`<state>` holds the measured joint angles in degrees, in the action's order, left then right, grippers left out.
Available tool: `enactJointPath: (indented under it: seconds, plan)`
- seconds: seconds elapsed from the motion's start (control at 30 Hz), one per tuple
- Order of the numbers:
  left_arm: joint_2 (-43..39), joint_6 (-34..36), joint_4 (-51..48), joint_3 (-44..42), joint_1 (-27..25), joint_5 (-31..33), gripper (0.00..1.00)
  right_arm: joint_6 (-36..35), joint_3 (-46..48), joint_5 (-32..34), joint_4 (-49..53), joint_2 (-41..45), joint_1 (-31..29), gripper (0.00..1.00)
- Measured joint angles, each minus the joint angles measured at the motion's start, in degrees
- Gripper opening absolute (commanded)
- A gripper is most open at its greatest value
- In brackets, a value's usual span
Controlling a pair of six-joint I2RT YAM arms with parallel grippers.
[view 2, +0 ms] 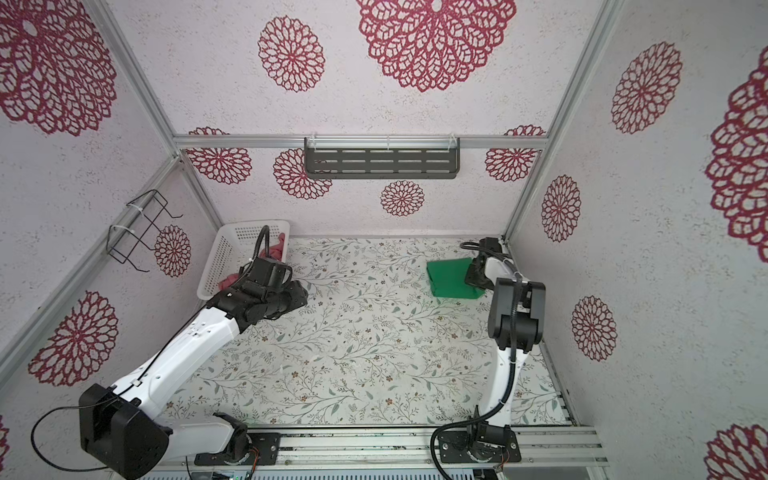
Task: Fold and stack the tank tops
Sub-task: 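Push the green square to the far corner with right gripper while left moves to basket, then grasp the pink tank top in the basket with the left gripper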
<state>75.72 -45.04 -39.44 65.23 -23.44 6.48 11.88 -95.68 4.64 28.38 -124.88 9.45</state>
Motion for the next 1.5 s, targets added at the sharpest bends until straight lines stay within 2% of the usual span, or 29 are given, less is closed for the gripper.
enactJointPath:
  seconds: [0.17,0.4,0.43,0.6,0.67,0.73,0.97,1.1,1.27,1.5]
  plan:
    - [0.0,0.5,-2.1,1.0,0.4,0.8,0.56,-2.9,-9.4,-1.4,1.3,-6.5,4.6,0.09]
    - [0.0,1.3,-4.0,4.8,0.7,2.0,0.57,-3.2,-20.1,-2.0,3.7,-13.0,6.2,0.11]
    - [0.0,1.5,-4.3,5.3,0.7,2.2,0.57,-2.9,-20.3,-1.9,3.8,-13.0,6.3,0.14]
    - [0.0,1.9,-5.7,7.2,0.9,3.4,0.57,-1.8,-20.1,-2.0,3.8,-12.9,6.5,0.48]
    - [0.0,2.1,-6.6,8.0,1.0,3.8,0.57,-1.9,-18.8,-2.4,3.5,-11.8,6.7,0.56]
    - [0.0,2.2,-7.2,8.7,1.0,4.5,0.58,-1.9,-16.3,-3.2,3.4,-9.4,6.8,0.60]
    - [0.2,2.1,-8.1,9.0,1.5,5.9,0.58,-2.3,-5.7,-4.5,1.8,6.9,5.2,0.62]
    - [0.2,2.1,-8.0,9.0,1.6,5.9,0.59,-2.8,-3.0,-5.5,-0.3,12.7,0.5,0.54]
    - [0.1,2.1,-8.0,8.4,1.9,6.1,0.59,-2.7,-0.9,-8.3,-1.5,10.4,-5.6,0.39]
    - [-1.5,1.9,-8.1,5.1,3.1,6.1,0.60,0.1,-2.2,-11.0,-1.6,-1.9,-6.9,0.38]
